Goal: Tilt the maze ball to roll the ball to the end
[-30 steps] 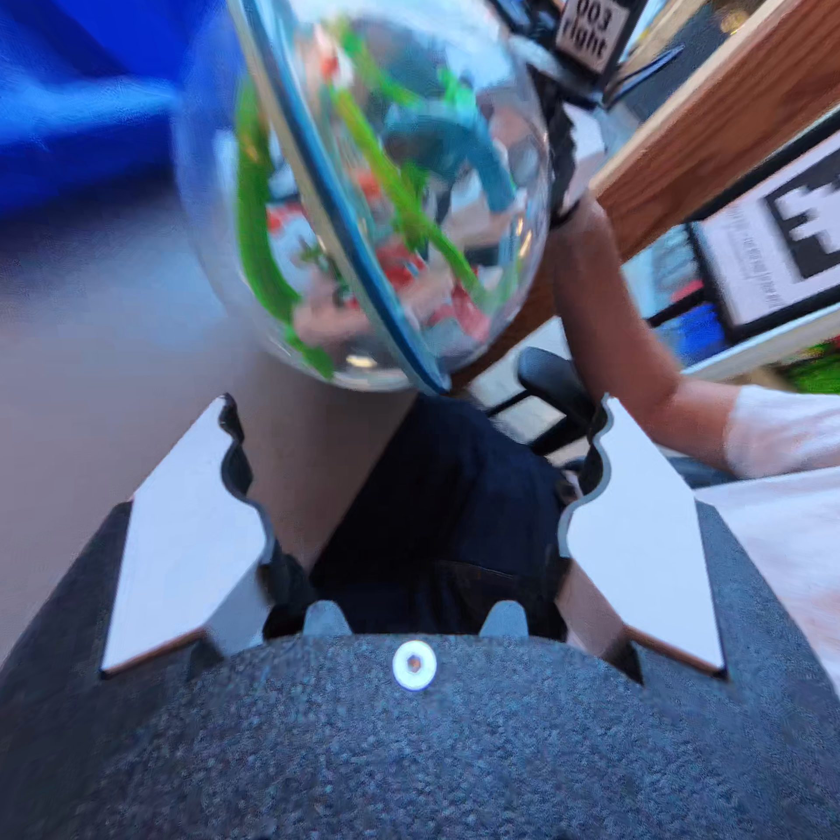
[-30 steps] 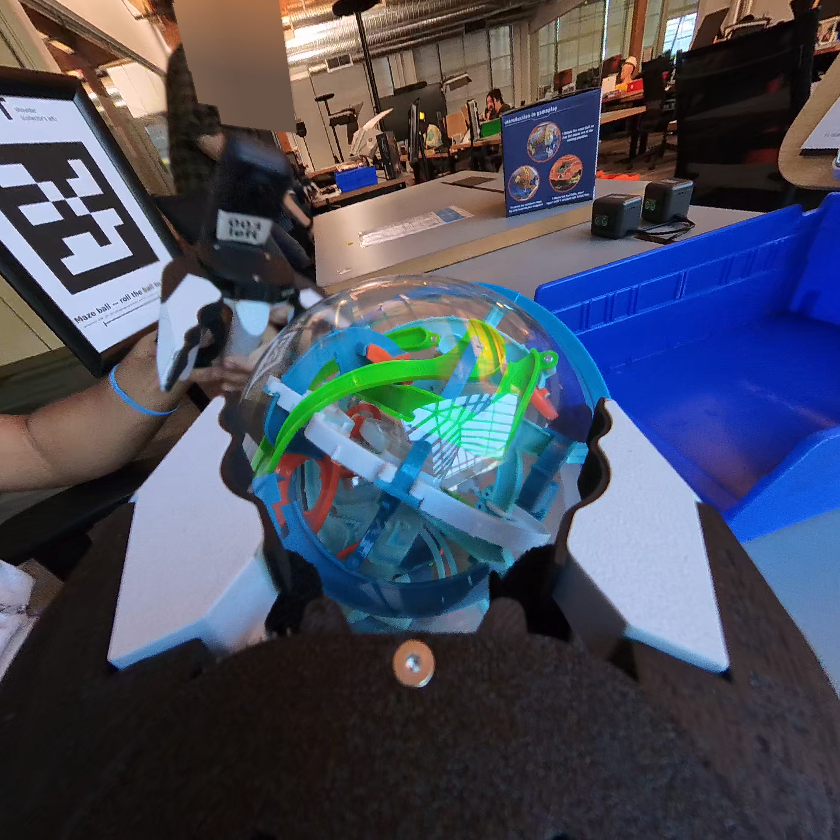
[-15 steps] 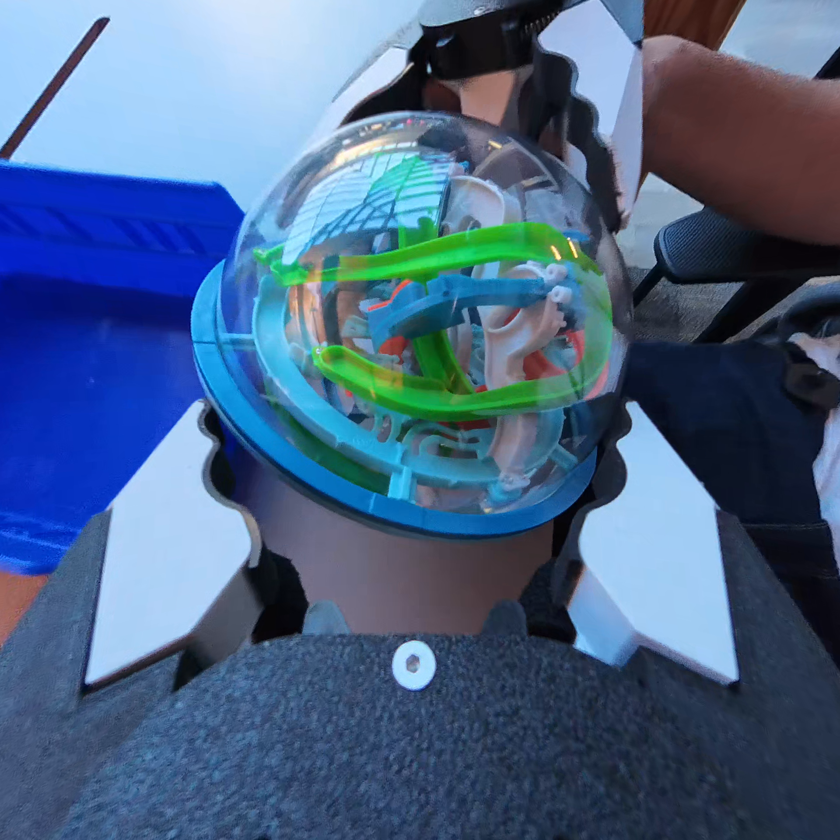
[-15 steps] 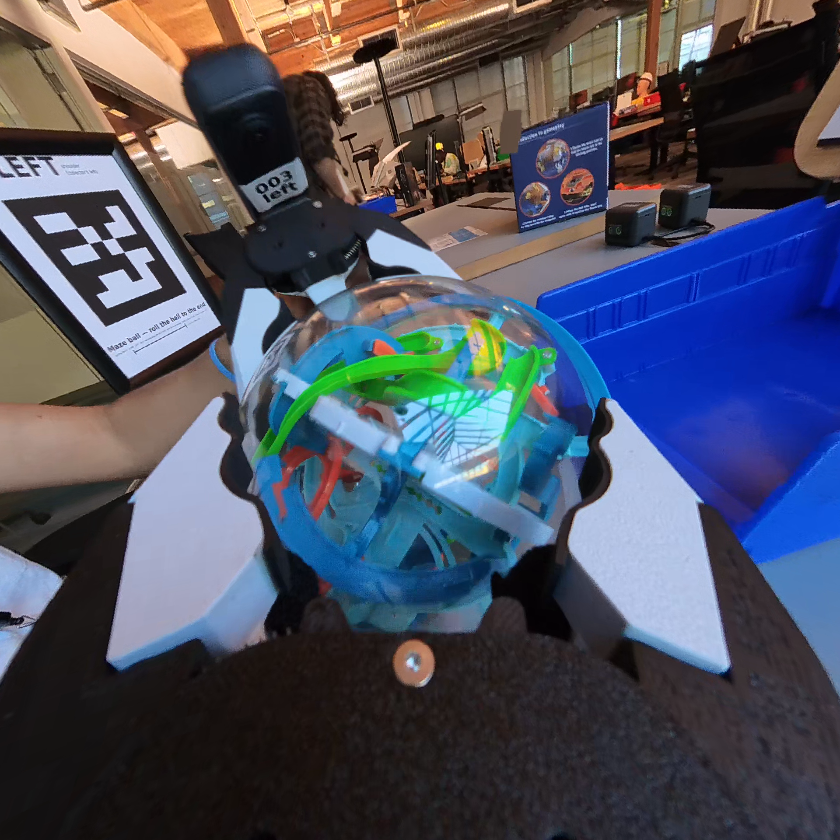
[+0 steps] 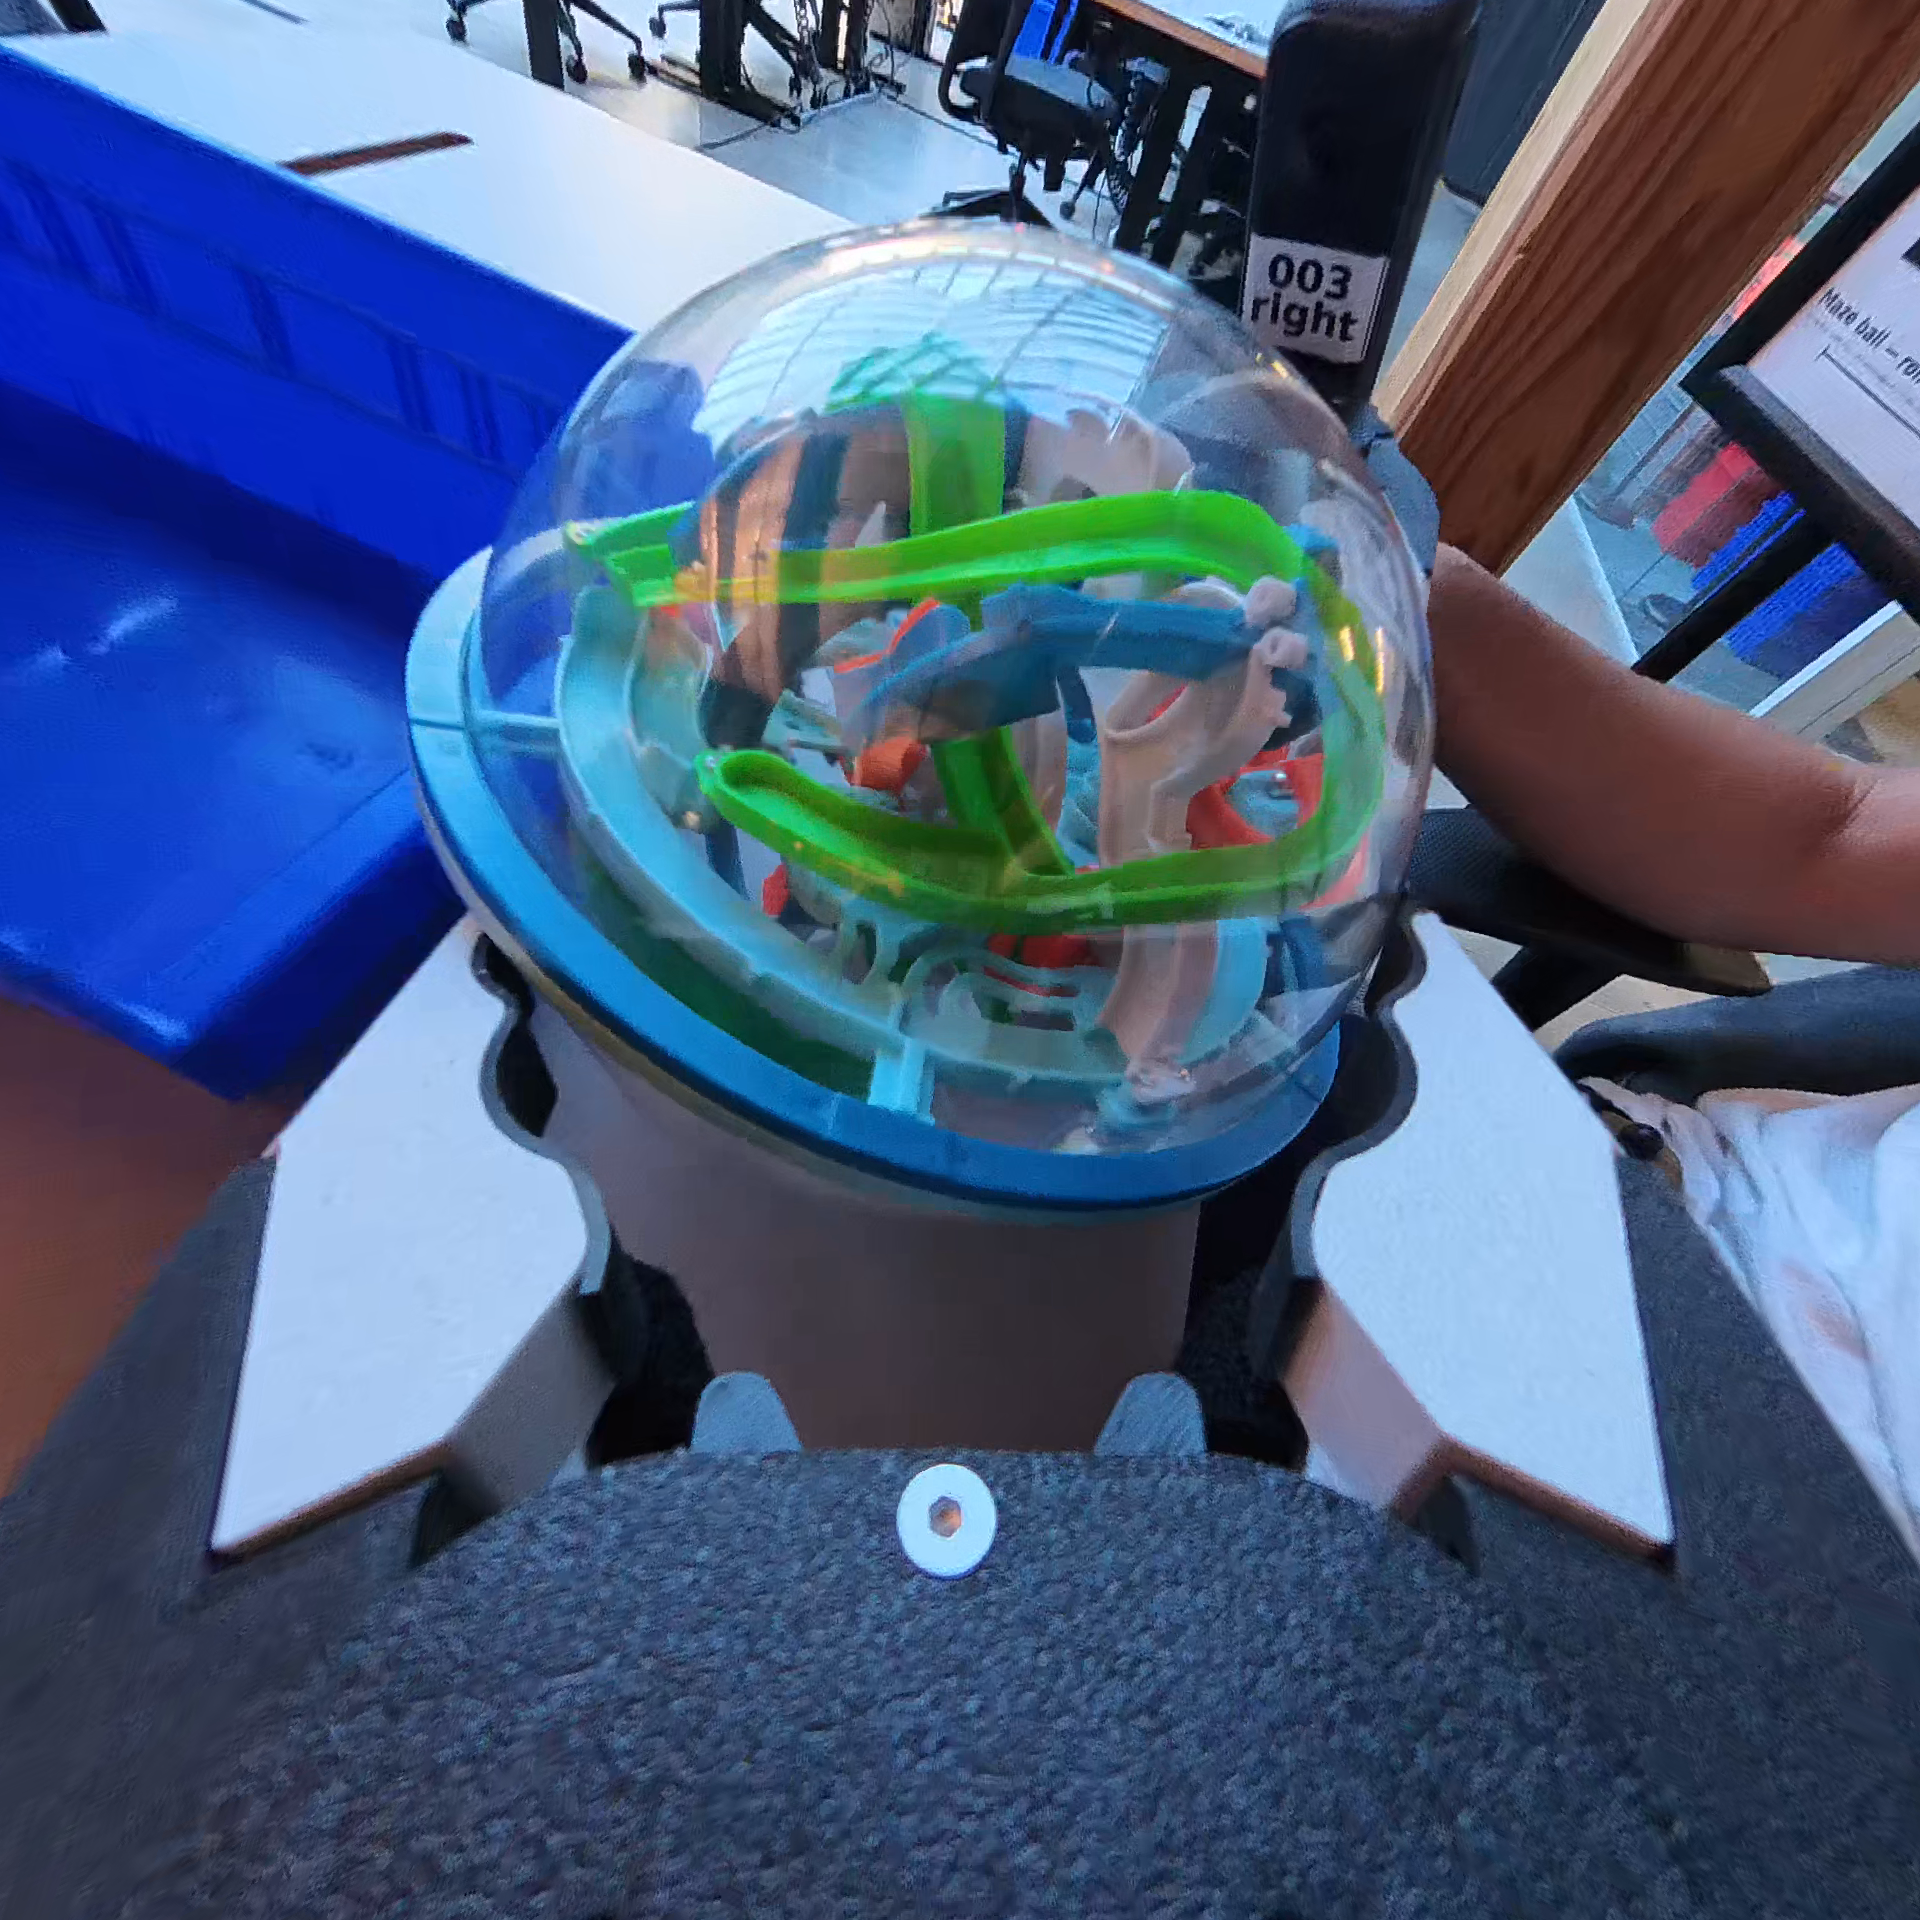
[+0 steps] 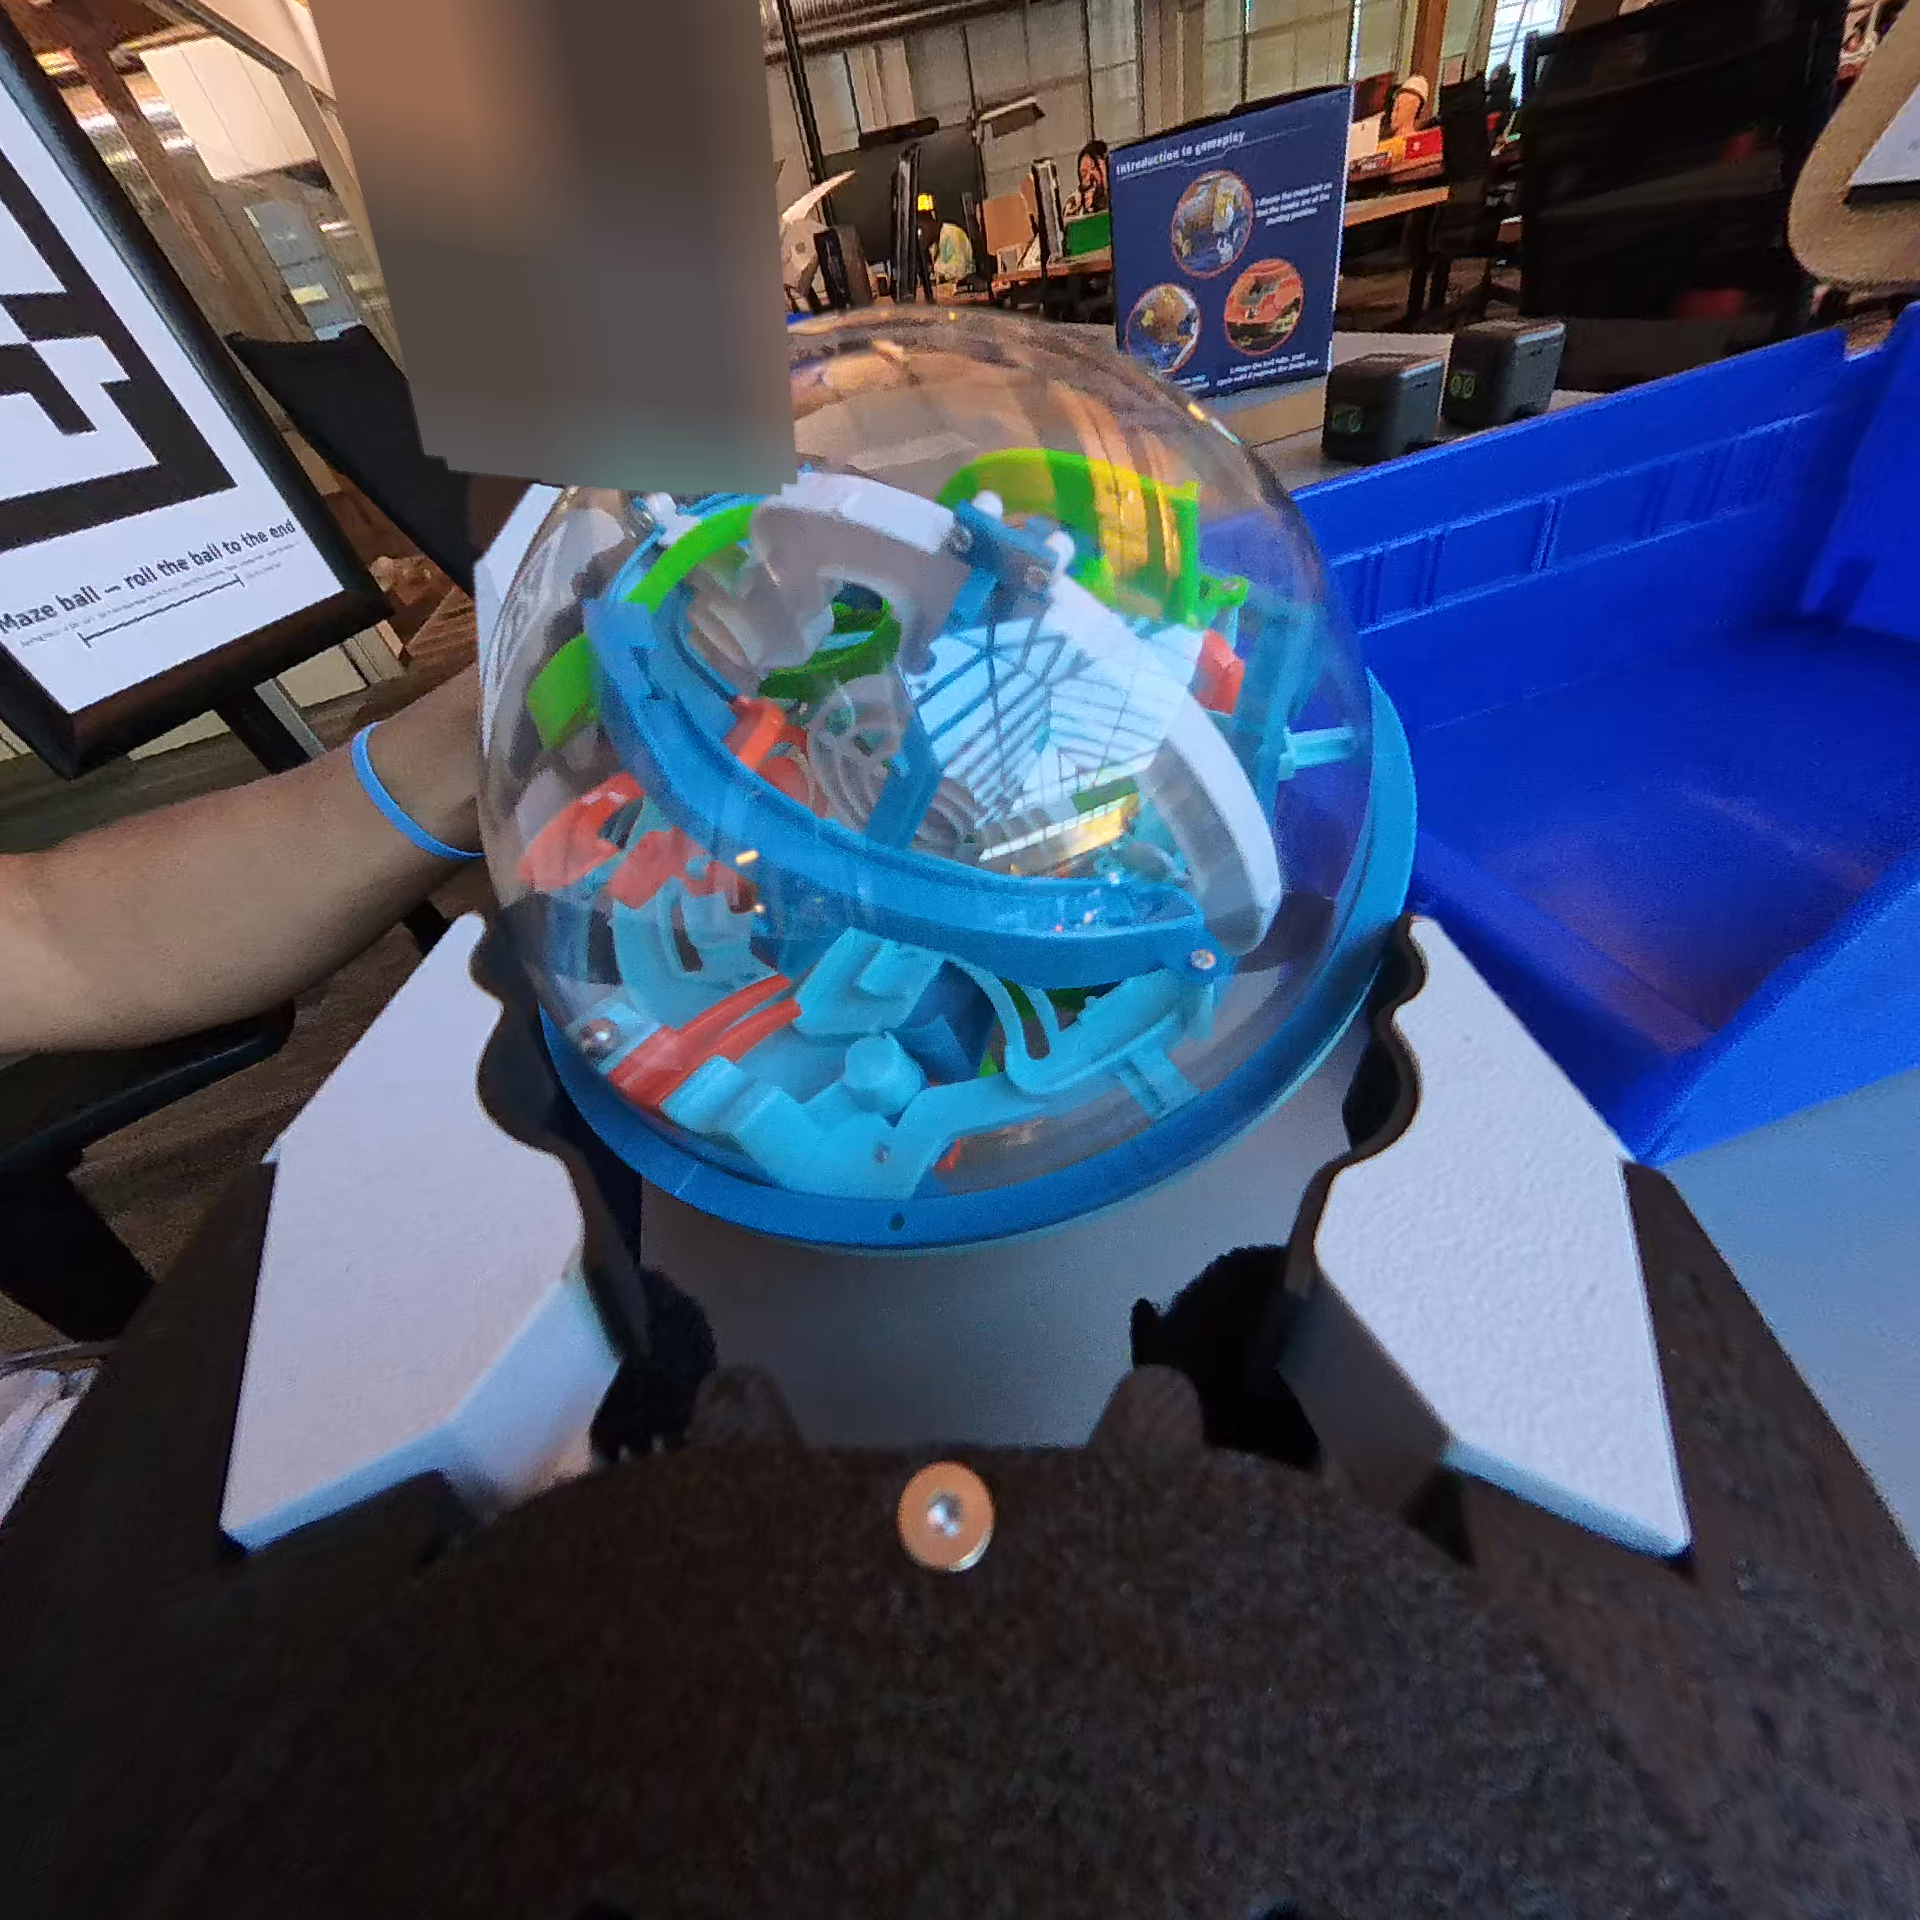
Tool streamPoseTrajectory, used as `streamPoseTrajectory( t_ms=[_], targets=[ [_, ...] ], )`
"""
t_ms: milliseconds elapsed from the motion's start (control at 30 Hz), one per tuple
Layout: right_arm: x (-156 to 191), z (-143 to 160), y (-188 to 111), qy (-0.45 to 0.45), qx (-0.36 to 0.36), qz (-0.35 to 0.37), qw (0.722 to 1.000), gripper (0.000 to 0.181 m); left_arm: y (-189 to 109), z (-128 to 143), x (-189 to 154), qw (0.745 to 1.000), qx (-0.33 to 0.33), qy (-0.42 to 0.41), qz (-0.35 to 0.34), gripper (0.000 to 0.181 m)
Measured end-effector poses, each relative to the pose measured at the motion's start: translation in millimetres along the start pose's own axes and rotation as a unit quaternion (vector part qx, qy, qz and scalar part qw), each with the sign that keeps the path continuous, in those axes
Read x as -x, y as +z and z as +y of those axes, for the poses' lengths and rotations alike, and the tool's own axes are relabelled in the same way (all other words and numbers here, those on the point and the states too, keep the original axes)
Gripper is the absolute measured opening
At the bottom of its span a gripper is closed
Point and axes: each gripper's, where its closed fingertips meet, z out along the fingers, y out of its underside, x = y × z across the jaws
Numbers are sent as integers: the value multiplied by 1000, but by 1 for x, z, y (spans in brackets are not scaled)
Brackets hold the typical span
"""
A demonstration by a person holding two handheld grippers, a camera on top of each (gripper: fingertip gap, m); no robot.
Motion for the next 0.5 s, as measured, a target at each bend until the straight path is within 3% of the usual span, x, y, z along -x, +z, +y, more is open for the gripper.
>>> streamPoseTrajectory(
  t_ms=[500],
  targets=[
    [1,-9,2,31,3,15,999,154,-1,6,1,997,-2,-61,42,153]
  ],
)
